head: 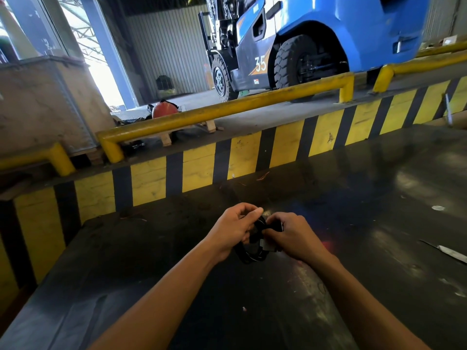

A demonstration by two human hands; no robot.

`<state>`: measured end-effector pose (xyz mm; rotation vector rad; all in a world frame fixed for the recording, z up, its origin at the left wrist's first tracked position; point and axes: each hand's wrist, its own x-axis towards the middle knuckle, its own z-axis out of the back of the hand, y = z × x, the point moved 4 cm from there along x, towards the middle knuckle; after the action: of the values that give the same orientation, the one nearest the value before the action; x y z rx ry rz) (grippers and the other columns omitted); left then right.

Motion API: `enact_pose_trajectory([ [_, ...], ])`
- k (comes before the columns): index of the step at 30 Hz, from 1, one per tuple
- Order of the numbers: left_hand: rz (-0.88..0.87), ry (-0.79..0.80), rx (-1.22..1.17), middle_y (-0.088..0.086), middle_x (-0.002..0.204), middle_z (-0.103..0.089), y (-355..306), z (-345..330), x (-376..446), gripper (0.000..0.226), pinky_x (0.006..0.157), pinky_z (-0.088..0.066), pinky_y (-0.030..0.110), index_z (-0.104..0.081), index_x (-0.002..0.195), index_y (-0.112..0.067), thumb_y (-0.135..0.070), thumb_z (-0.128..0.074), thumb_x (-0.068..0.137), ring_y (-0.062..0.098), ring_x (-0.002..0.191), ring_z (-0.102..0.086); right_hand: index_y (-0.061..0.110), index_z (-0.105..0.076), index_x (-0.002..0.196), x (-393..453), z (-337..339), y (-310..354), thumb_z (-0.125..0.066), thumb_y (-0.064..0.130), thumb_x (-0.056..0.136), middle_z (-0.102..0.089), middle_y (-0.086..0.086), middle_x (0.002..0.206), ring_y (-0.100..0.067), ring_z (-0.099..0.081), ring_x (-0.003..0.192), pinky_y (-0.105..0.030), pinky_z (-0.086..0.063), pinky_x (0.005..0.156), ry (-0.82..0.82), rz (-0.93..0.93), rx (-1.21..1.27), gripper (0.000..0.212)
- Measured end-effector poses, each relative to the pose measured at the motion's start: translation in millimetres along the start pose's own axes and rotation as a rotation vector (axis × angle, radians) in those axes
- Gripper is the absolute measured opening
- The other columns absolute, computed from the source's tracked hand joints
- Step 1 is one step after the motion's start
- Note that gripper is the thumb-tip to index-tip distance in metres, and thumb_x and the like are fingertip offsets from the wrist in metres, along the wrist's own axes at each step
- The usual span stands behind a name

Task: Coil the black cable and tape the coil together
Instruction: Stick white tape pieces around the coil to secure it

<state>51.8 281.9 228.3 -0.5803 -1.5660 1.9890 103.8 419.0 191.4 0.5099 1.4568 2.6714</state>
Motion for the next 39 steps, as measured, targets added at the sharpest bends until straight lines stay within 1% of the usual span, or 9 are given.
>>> enact_pose_trajectory([
  [3, -0.016, -0.055, 0.132, -0.004, 0.072, -0.063, -2, -2, -1, 0.029, 0.054, -0.047, 0.018, -0.055, 0.114, -0.019, -0.030, -0.063, 0.088, 0.002, 0.053, -0.055, 0.026, -0.060, 0.083, 1, -1, -3, -0.063, 0.022, 0.086, -0.069, 0.004, 0.071, 0.004, -0.067, 0.060, -0.012, -0.050, 0.047, -0.053, -0.029, 0.030, 0.006],
  [6, -0.009, -0.086, 0.130, 0.004, 0.102, -0.067, 5, -4, -4, 0.049, 0.076, -0.055, 0.027, -0.045, 0.125, -0.022, -0.022, -0.070, 0.082, 0.010, 0.086, -0.067, 0.027, -0.060, 0.079, 1, 7, -6, -0.063, 0.023, 0.085, -0.067, 0.003, 0.073, 0.002, -0.065, 0.059, -0.010, -0.048, 0.045, -0.179, -0.036, 0.030, 0.008],
  [8, -0.010, -0.113, 0.061, 0.003, 0.109, -0.066, 12, -6, -8, 0.052, 0.077, -0.055, 0.025, -0.046, 0.126, -0.018, -0.015, -0.072, 0.080, 0.014, 0.097, -0.066, 0.024, -0.062, 0.078, 1, 13, -9, -0.064, 0.021, 0.084, -0.068, 0.002, 0.072, 0.001, -0.065, 0.057, -0.010, -0.046, 0.043, -0.253, -0.066, 0.078, 0.007],
  [14, 0.044, -0.155, -0.172, 0.007, 0.110, -0.069, 31, -15, -13, 0.036, 0.079, -0.057, 0.031, -0.056, 0.117, -0.012, -0.008, -0.068, 0.083, 0.016, 0.096, -0.069, 0.019, -0.064, 0.084, -1, 19, -18, -0.063, 0.019, 0.085, -0.071, 0.000, 0.065, 0.001, -0.066, 0.055, -0.013, -0.048, 0.045, -0.329, -0.158, 0.181, 0.002],
  [19, -0.016, -0.271, -0.209, 0.004, 0.108, -0.067, 27, -14, -12, 0.031, 0.086, -0.056, 0.040, -0.062, 0.102, -0.027, -0.001, -0.062, 0.085, 0.019, 0.100, -0.066, 0.017, -0.064, 0.091, -1, 17, -20, -0.063, 0.018, 0.086, -0.071, -0.001, 0.068, -0.003, -0.068, 0.057, -0.014, -0.049, 0.045, -0.312, -0.157, 0.192, 0.006],
  [23, -0.023, -0.319, -0.161, 0.008, 0.111, -0.065, 26, -13, -10, 0.036, 0.089, -0.055, 0.042, -0.058, 0.119, -0.014, 0.000, -0.061, 0.086, 0.021, 0.104, -0.064, 0.018, -0.055, 0.101, -1, 14, -17, -0.064, 0.019, 0.087, -0.065, 0.004, 0.080, -0.007, -0.067, 0.064, -0.014, -0.051, 0.047, -0.291, -0.128, 0.112, 0.017],
  [30, -0.139, -0.402, 0.013, -0.004, 0.104, -0.067, 21, -22, -9, 0.033, 0.086, -0.055, 0.032, -0.061, 0.105, -0.029, -0.003, -0.065, 0.085, 0.010, 0.099, -0.064, 0.033, -0.046, 0.075, -5, 4, -4, -0.066, 0.020, 0.086, -0.059, 0.008, 0.079, -0.001, -0.062, 0.064, -0.007, -0.046, 0.045, -0.370, -0.012, 0.121, 0.026],
  [35, -0.181, -0.350, 0.025, -0.002, 0.105, -0.070, 21, -25, -9, 0.032, 0.086, -0.055, 0.031, -0.066, 0.109, -0.028, -0.004, -0.062, 0.087, 0.006, 0.099, -0.066, 0.023, -0.059, 0.081, 0, 4, -12, -0.062, 0.026, 0.087, -0.064, -0.005, 0.090, -0.010, -0.061, 0.071, -0.010, -0.046, 0.047, -0.187, -0.131, 0.396, 0.008],
  [39, -0.185, -0.328, 0.014, -0.005, 0.102, -0.071, 22, -23, -7, 0.037, 0.086, -0.054, 0.028, -0.066, 0.099, -0.037, -0.002, -0.062, 0.087, 0.003, 0.099, -0.065, 0.022, -0.061, 0.095, -4, 3, -11, -0.059, 0.019, 0.090, -0.063, -0.004, 0.087, 0.000, -0.059, 0.062, -0.012, -0.046, 0.050, -0.023, -0.144, 0.506, 0.006],
])
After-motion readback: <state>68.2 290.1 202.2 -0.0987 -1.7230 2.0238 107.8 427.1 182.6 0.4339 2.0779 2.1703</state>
